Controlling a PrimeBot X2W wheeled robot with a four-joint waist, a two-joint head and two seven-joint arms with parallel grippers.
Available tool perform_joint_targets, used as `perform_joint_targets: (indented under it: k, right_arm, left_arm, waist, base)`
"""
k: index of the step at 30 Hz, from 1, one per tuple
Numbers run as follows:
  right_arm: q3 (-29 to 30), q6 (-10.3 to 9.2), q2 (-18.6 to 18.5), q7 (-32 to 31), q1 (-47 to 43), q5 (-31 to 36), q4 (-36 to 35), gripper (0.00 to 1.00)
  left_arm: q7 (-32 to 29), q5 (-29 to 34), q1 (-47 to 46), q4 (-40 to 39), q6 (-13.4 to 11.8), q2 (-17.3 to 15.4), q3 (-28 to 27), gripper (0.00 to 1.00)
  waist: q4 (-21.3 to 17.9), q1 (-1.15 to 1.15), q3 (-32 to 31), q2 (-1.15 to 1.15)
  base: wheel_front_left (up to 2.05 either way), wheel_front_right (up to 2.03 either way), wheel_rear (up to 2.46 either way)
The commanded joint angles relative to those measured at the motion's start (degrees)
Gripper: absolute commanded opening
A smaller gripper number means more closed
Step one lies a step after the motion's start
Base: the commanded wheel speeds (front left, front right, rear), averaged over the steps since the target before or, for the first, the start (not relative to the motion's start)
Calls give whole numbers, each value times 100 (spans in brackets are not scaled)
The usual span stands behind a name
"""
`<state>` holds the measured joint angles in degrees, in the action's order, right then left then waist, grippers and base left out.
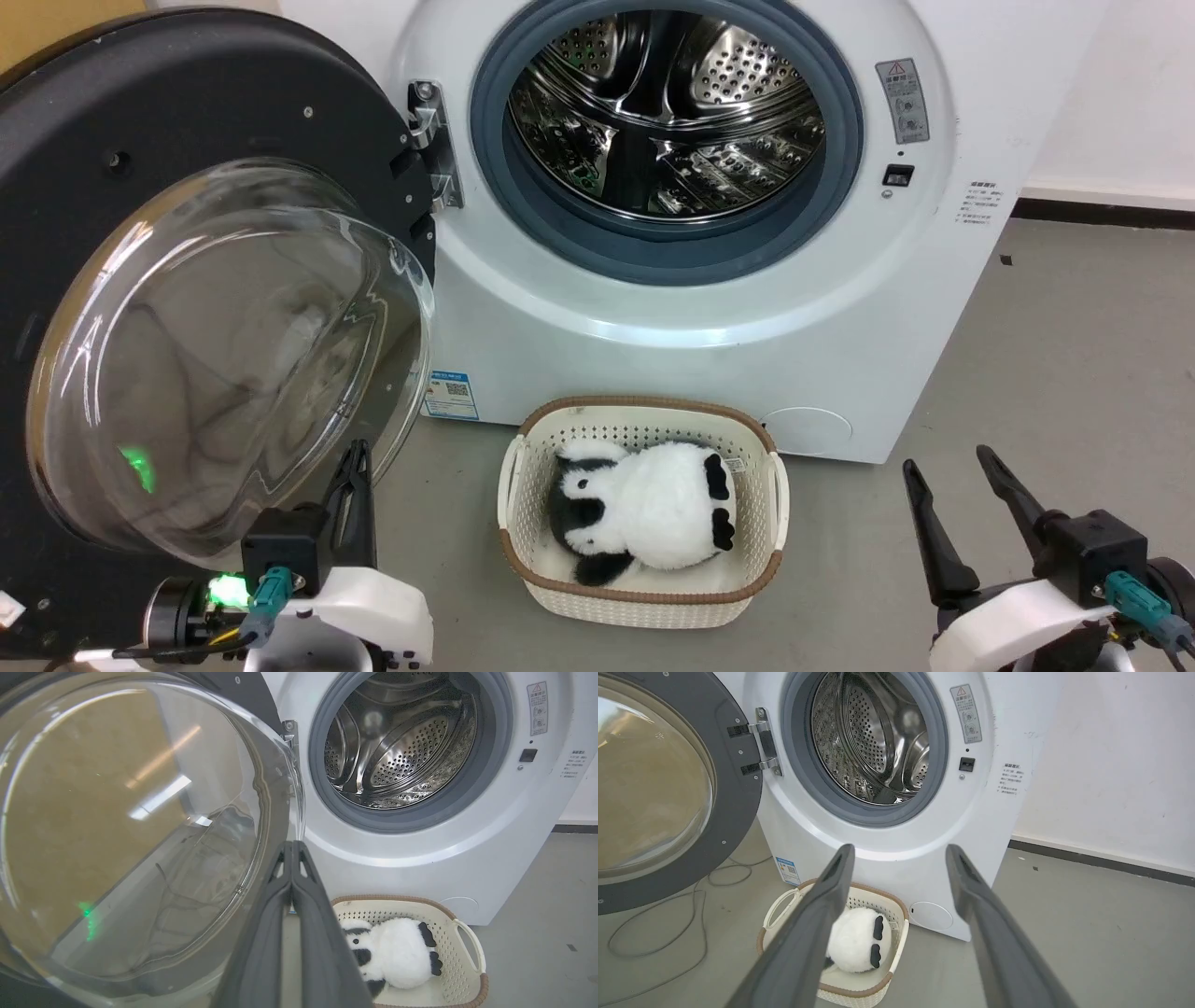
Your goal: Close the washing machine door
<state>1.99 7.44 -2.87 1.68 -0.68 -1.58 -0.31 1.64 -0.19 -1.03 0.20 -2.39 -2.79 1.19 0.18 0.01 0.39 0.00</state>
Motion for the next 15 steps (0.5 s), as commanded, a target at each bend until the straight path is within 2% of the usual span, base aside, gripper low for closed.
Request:
perform_joint_targets:
  k: [1,15]
  right_arm:
    - [45,1,0,55,55,-42,-28,100]
    - [241,1,0,222,107,-152,-88,100]
  left_arm:
    - [58,-19,-104,-34,-43,-5,21,0]
    - [225,-133,-551,-387,63,-6,10,0]
  waist:
    - [9,-1,4,0]
    - [254,-1,95,0]
  base:
    - [0,0,0]
    - [0,0,0]
